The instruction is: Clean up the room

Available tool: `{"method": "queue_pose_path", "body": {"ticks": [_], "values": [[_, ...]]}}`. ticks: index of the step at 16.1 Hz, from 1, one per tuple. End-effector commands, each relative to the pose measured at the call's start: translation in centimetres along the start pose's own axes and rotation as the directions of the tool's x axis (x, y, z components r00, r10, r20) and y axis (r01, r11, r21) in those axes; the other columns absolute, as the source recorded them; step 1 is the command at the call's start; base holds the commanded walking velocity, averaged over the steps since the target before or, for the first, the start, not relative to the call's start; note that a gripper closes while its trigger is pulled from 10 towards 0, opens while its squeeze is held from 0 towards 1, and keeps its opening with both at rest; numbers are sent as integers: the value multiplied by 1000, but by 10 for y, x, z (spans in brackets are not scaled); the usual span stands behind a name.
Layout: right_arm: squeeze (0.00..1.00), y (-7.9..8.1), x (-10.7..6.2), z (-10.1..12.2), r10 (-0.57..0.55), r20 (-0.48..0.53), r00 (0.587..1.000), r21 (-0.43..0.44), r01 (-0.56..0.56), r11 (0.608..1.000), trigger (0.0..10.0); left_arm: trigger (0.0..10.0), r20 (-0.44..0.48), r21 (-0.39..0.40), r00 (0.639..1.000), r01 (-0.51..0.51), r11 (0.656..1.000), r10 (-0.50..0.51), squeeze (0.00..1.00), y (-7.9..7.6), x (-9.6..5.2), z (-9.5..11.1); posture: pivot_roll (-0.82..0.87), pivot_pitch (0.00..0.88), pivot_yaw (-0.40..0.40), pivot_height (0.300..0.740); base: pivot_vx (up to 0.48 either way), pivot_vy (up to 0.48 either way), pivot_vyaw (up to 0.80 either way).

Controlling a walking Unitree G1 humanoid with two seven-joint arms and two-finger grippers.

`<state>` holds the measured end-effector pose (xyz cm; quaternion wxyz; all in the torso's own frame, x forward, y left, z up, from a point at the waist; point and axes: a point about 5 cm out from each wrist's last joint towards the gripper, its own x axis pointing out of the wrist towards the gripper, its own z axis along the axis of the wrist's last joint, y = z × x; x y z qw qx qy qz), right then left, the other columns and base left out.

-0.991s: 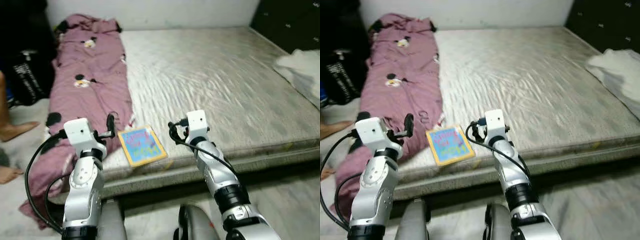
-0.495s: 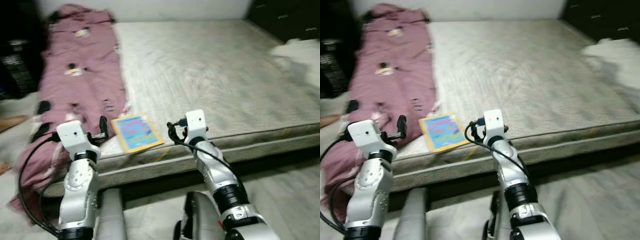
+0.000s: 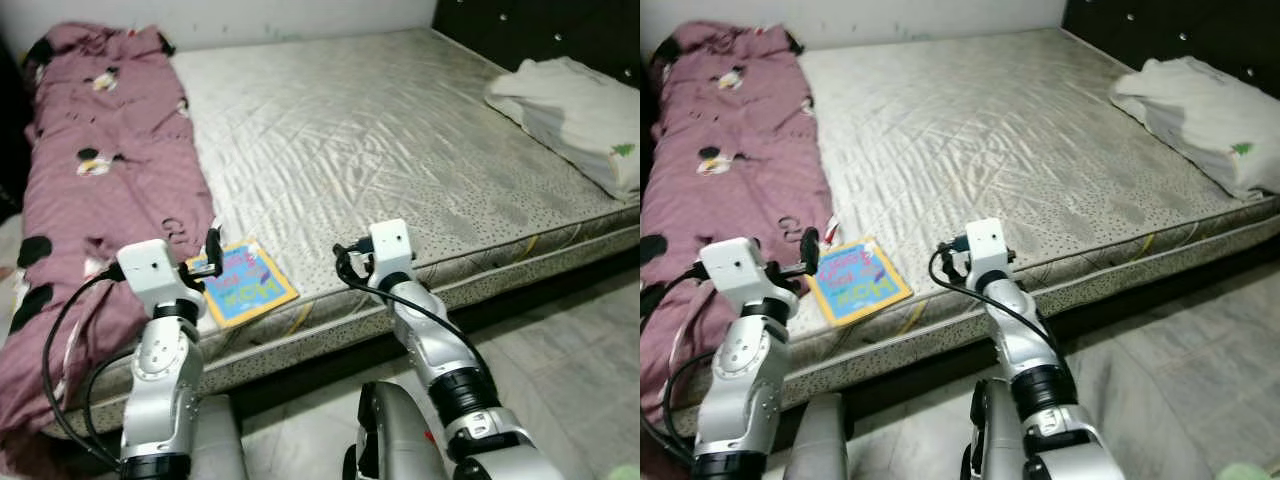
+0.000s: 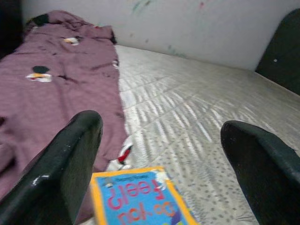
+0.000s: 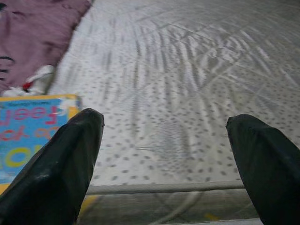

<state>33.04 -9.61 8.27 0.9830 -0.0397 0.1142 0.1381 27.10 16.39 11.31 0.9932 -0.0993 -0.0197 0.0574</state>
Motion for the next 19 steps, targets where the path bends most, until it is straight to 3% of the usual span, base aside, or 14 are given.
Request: {"method": "queue_pose_path", "body": {"ticks": [1, 6, 13, 19], "values": [[0, 0, 1, 3, 2, 10, 1000, 4, -2, 1000, 10000, 10000, 10, 1, 1000, 12, 1000, -12, 0, -1, 1, 3, 63, 30, -35, 596, 292, 0, 0], [0, 2, 2, 5, 12, 21, 1000, 6, -12, 1000, 10000, 10000, -15, -22, 1000, 4, 1000, -4, 0, -4, 3, 0, 62, 31, -32, 596, 56, 0, 0], [0, 2, 3, 7, 20, 32, 999, 6, -20, 1000, 10000, 10000, -14, -13, 1000, 16, 1000, -16, 0, -6, 5, 0, 60, 28, -32, 596, 0, 0, 749], [0, 1, 4, 6, 12, 19, 1000, 14, -12, 1000, 10000, 10000, -2, -18, 999, 43, 999, -43, 0, -9, 5, 2, 61, 28, -31, 596, 0, 0, 0]]}}
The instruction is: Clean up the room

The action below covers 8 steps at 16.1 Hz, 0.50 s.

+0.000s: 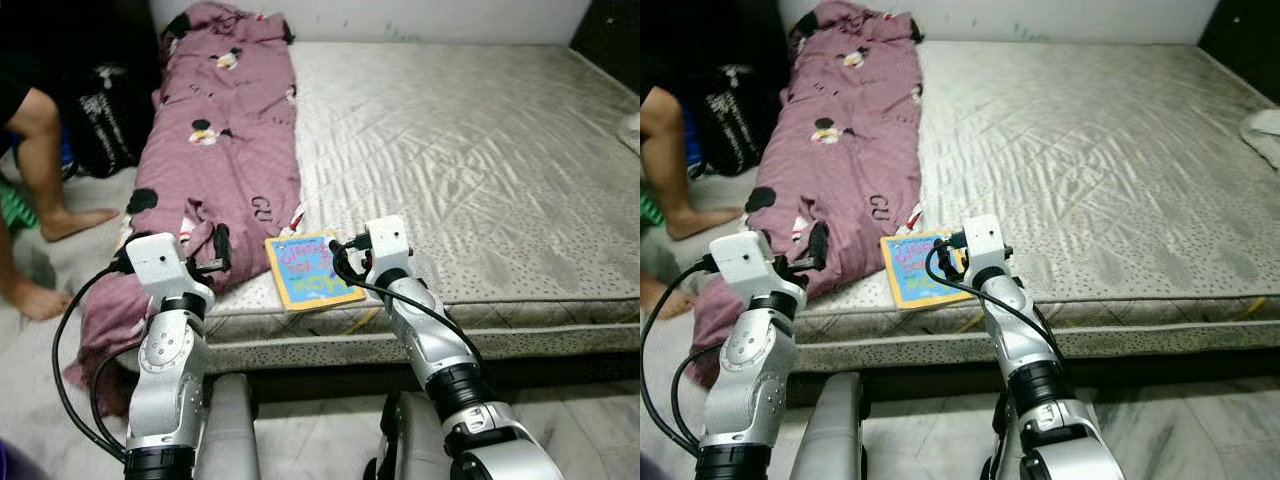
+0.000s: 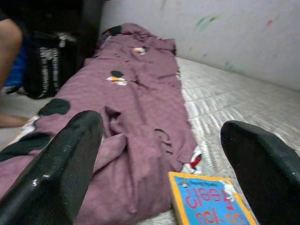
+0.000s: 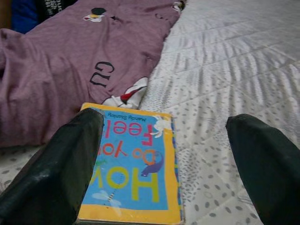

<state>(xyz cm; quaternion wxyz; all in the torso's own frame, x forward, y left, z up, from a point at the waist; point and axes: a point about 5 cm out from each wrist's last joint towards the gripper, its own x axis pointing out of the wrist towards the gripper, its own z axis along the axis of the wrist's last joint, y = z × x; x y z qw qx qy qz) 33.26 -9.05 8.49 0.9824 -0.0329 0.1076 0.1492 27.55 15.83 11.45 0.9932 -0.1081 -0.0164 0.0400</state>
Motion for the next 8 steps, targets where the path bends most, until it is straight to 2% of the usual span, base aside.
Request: {"method": "queue_pose_path", "body": {"ticks": [1, 7, 8], "values": [[0, -3, 1, 3, -11, 3, 1000, 5, 11, 1000, 10000, 10000, 10, -1, 1000, 16, 1000, -16, 0, -3, 2, 2, 60, 27, -30, 596, 0, 0, 0], [0, -3, 2, 3, -11, 5, 1000, 6, 11, 1000, 10000, 10000, 7, -2, 1000, 25, 1000, -25, 0, -4, 3, 2, 60, 26, -31, 596, 266, 0, 0], [0, -3, 2, 3, -10, 5, 1000, 5, 10, 1000, 10000, 10000, 5, -6, 1000, 24, 1000, -24, 0, -4, 3, 2, 60, 26, -31, 596, 0, 0, 0]]}}
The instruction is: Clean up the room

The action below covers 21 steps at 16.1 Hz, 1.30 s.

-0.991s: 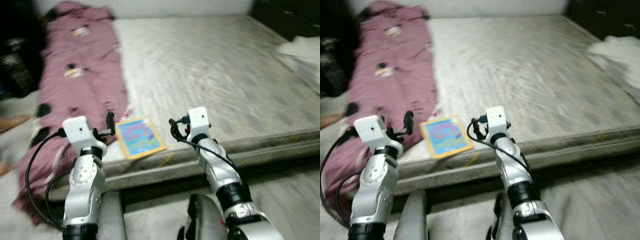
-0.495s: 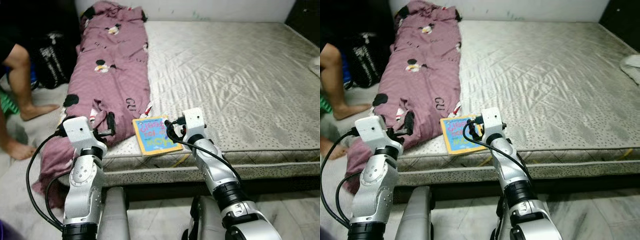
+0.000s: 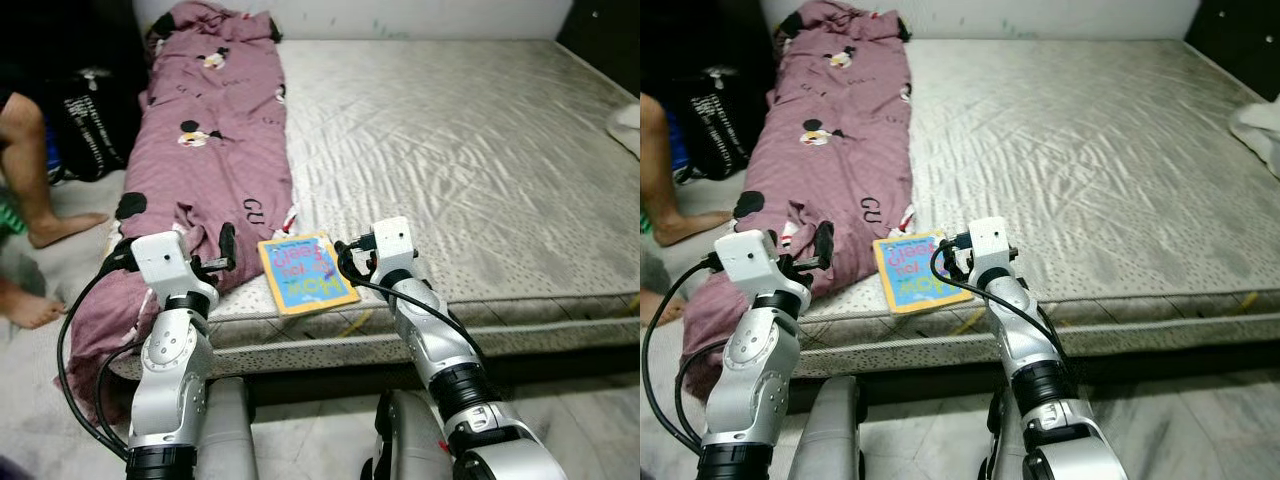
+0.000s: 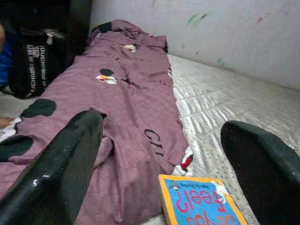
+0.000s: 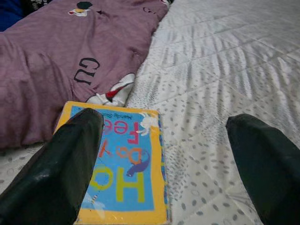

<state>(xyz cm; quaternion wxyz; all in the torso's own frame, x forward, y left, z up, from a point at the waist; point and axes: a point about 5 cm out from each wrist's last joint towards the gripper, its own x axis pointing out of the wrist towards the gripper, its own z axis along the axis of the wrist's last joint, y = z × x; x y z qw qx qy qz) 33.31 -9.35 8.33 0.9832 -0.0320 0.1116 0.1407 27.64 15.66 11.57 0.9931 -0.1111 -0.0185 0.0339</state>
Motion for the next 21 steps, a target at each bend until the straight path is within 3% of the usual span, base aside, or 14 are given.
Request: {"method": "queue_pose_path", "body": {"ticks": [1, 4, 10, 21], "values": [[0, 0, 2, 5, 6, 12, 1000, 0, -6, 1000, 10000, 10000, 3, -6, 1000, 8, 1000, -8, 0, -2, 2, 1, 60, 26, -31, 596, 0, 0, 0], [0, 0, 2, 5, 7, 12, 1000, -1, -7, 1000, 10000, 10000, -5, -7, 1000, 4, 1000, -4, 0, -2, 2, 0, 59, 26, -30, 596, 0, 0, 0], [0, 0, 2, 5, 11, 12, 1000, 0, -11, 1000, 10000, 10000, -8, -5, 1000, -8, 1000, 8, 0, -2, 3, -1, 59, 27, -30, 521, 0, 0, 0], [0, 2, 4, 5, 27, 15, 1000, -25, -26, 999, 10000, 10000, 18, -5, 1000, 25, 1000, -25, 0, -5, 4, 2, 58, 15, -32, 521, 69, 0, 0]]}}
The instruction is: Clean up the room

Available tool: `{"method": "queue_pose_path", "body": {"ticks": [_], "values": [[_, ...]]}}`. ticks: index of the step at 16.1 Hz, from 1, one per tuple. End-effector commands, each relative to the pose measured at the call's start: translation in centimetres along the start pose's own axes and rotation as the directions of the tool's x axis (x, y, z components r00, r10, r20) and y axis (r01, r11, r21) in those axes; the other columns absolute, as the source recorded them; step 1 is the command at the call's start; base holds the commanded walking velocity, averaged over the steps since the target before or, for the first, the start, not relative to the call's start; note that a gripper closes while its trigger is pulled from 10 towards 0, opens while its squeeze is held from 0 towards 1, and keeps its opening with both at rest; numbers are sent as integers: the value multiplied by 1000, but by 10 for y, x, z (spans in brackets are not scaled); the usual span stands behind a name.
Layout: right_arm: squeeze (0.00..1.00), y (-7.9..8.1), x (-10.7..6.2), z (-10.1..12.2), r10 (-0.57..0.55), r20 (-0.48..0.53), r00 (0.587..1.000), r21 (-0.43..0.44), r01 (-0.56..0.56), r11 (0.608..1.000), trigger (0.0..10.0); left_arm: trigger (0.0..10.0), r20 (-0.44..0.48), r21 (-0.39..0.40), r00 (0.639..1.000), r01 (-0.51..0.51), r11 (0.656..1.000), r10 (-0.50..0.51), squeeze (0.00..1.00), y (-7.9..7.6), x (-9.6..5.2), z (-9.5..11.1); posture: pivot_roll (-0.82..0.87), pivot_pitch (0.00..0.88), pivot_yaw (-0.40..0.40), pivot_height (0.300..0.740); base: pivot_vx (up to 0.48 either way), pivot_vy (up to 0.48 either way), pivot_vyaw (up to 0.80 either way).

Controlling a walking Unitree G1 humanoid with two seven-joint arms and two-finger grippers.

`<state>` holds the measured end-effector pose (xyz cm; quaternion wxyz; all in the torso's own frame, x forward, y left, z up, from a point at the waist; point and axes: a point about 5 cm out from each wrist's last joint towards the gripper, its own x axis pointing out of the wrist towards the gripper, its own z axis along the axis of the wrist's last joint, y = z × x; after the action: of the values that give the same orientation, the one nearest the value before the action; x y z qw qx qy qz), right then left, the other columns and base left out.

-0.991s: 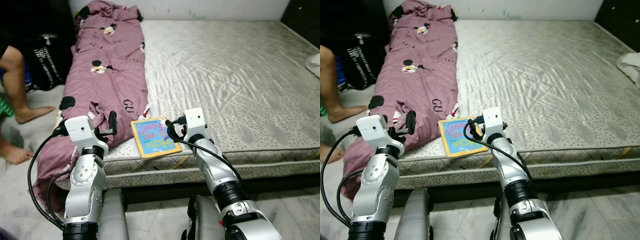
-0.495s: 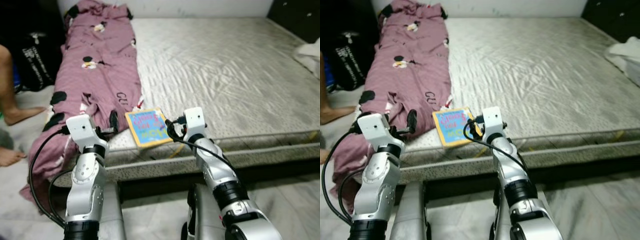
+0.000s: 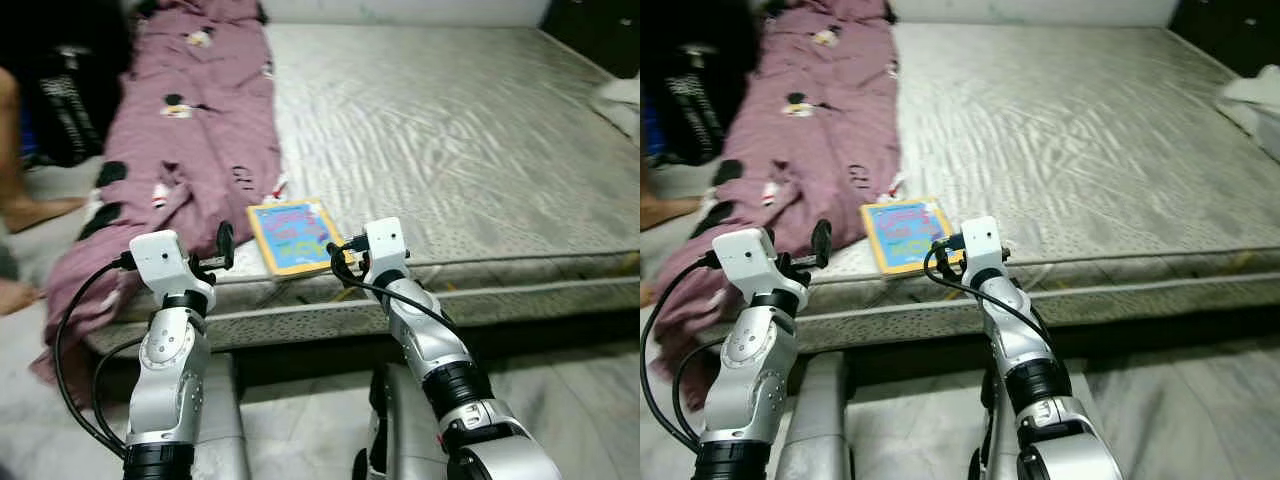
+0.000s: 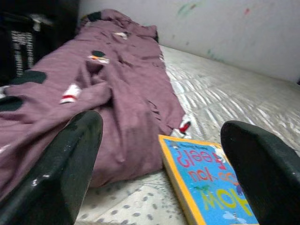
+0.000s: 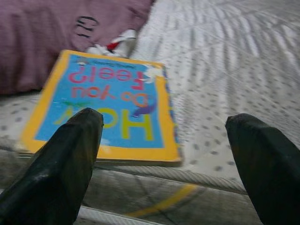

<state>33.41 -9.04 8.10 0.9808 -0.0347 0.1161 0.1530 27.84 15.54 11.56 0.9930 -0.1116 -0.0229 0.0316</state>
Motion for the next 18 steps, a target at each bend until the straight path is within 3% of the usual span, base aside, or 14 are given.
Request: {"method": "queue_pose_path", "body": {"ticks": [1, 4, 9, 13, 15, 18], "values": [[0, 0, 1, 7, 4, 29, 1000, -20, -3, 1000, 10000, 10000, 11, -4, 1000, 21, 1000, -21, 0, -4, 2, 3, 58, 18, -32, 521, 259, 0, 800], [0, -1, 2, 7, -1, 29, 1000, -11, 2, 1000, 10000, 10000, 9, -7, 1000, 21, 1000, -21, 0, -4, 2, 3, 58, 20, -32, 521, 260, 0, 681], [0, -2, 2, 7, -5, 28, 1000, -5, 5, 1000, 10000, 10000, -25, -10, 1000, 3, 1000, -3, 0, -2, 3, -3, 58, 23, -33, 521, 0, 0, 0], [0, -8, -2, 13, -37, 53, 998, 12, 36, 999, 10000, 10000, -105, 8, 994, -15, 1000, 16, 0, 0, 10, -14, 31, 45, -29, 521, 0, 0, 0], [0, -19, -10, 22, -75, 88, 993, 29, 73, 997, 10000, 10000, -160, 0, 987, -31, 1000, 31, 0, 0, 13, -24, 3, 70, -17, 521, 0, 0, 0], [0, -51, -30, 14, -189, 79, 979, 26, 188, 982, 10000, 10000, -228, -34, 973, -29, 999, 21, 0, -2, 13, -37, -35, 94, -10, 521, 0, 0, 0]]}}
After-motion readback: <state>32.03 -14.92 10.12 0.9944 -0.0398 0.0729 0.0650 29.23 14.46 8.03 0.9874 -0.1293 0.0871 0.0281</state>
